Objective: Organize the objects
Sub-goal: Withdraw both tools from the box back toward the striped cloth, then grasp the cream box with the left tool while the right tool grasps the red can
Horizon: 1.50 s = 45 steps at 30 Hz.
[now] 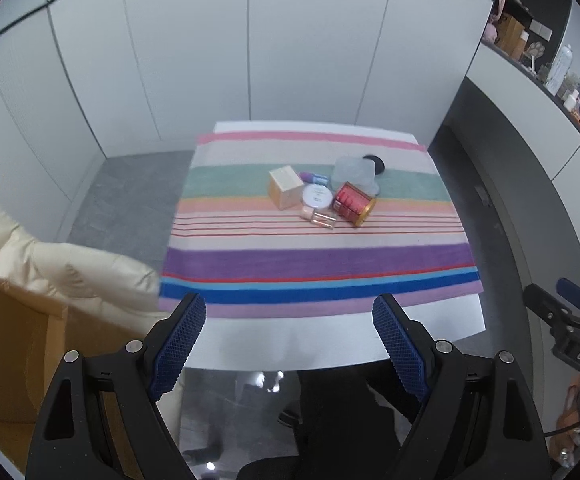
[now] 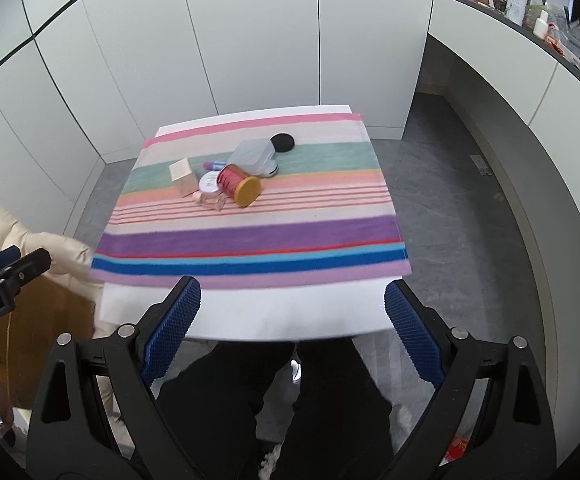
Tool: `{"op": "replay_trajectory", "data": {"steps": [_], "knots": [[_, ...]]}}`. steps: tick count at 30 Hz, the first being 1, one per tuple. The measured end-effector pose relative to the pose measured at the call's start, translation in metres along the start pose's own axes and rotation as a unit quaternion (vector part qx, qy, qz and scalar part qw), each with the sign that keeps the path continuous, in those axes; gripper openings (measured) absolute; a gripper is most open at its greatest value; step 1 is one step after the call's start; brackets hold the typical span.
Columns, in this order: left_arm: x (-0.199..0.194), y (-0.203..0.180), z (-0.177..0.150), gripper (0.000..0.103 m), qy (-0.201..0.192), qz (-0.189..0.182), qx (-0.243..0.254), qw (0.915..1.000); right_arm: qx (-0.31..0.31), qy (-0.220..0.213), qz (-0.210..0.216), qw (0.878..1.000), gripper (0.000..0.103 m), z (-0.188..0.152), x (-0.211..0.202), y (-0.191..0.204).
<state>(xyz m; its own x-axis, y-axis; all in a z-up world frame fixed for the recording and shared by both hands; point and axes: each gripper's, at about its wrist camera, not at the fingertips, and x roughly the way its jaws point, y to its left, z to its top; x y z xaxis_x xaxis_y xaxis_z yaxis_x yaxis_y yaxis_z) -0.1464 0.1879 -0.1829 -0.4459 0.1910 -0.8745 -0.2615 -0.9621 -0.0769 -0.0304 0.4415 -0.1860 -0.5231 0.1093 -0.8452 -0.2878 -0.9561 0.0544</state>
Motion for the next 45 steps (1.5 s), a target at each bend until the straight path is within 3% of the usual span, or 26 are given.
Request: {"op": "replay_trajectory", "data": {"steps": [6,15,19,28,32,35,36,40,45], "knots": [[0.052,0.010,0.043,0.087,0.045,-0.025,-0.047,0.9976,-0.019,0.007,0.024,1.000,0.095,0.024,0.051,0.004],[0.171,0.028,0.104,0.087,0.083,0.001,-0.083,0.9931,-0.046,0.032,0.069,0.996,0.095,0.056,0.154,0.041],[0.228,0.027,0.126,0.087,0.088,0.014,-0.099,0.9911,-0.088,0.028,0.069,0.993,0.095,0.069,0.206,0.063],[0.329,0.031,0.151,0.088,0.133,0.029,-0.137,0.9812,-0.128,0.038,0.092,0.987,0.095,0.091,0.284,0.094],[0.351,0.035,0.149,0.088,0.141,0.021,-0.155,0.9776,-0.137,0.040,0.084,0.986,0.095,0.095,0.306,0.103],[0.345,0.030,0.149,0.051,0.112,0.043,-0.133,0.9839,-0.135,0.052,0.083,0.986,0.088,0.094,0.321,0.105],[0.343,0.026,0.148,0.045,0.110,0.044,-0.116,0.9862,-0.129,0.047,0.088,0.987,0.079,0.095,0.321,0.103],[0.337,0.019,0.140,0.044,0.109,0.052,-0.086,0.9889,-0.138,0.059,0.077,0.986,0.062,0.092,0.320,0.106],[0.320,0.013,0.134,0.044,0.096,0.062,-0.067,0.9912,-0.141,0.053,0.073,0.986,0.060,0.093,0.307,0.109]]}}
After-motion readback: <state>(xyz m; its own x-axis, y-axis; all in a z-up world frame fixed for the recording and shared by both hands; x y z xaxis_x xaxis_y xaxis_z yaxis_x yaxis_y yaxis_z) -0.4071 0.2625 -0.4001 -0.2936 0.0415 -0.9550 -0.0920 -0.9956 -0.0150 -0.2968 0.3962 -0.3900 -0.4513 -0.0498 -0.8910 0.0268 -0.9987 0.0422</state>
